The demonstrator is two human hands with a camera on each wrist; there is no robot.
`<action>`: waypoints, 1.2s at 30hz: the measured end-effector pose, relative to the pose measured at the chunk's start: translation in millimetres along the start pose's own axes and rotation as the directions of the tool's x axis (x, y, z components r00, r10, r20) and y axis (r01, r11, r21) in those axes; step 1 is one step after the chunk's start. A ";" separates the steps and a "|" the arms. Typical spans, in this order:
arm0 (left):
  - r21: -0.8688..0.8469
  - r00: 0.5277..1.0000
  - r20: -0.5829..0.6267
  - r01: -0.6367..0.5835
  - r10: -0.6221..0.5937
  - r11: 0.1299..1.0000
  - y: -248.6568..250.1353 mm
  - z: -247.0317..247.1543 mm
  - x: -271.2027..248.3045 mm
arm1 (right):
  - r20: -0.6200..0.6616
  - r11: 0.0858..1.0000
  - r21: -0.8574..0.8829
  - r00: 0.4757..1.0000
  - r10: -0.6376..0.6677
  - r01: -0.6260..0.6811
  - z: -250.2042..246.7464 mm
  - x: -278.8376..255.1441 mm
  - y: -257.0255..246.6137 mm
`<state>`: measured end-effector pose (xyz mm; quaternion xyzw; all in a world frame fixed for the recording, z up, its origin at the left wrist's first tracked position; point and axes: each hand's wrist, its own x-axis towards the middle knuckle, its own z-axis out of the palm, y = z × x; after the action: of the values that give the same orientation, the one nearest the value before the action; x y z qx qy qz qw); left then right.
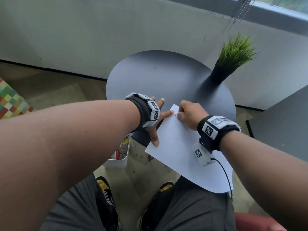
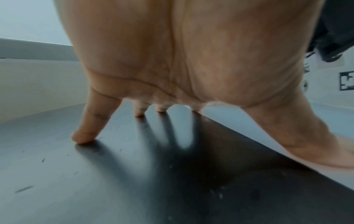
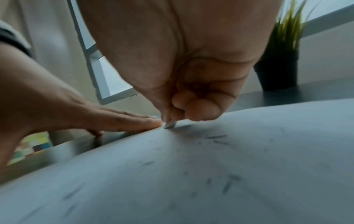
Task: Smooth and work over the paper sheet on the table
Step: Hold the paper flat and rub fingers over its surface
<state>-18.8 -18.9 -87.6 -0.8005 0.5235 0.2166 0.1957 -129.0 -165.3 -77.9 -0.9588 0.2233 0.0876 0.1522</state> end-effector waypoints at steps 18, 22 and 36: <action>-0.030 0.998 -0.061 -0.005 0.003 1.000 1.0 2.0 -1.1 | 0.164 0.983 0.097 0.972 -0.171 0.157 11.6 -30.0 -9.6; -0.054 0.997 -0.078 -0.033 0.029 0.998 0.0 6.9 -3.3 | 0.087 0.984 0.163 0.992 -0.088 0.073 9.4 -17.0 2.0; -0.042 1.000 -0.004 0.007 -0.007 0.999 -1.3 3.1 0.1 | 0.251 0.949 0.040 0.916 -0.313 0.314 10.5 -35.6 -28.9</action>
<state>-18.0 -16.8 -90.0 -0.8067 0.5164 0.2252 0.1787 -148.4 -122.8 -72.1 -0.9630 0.0455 0.1845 0.1909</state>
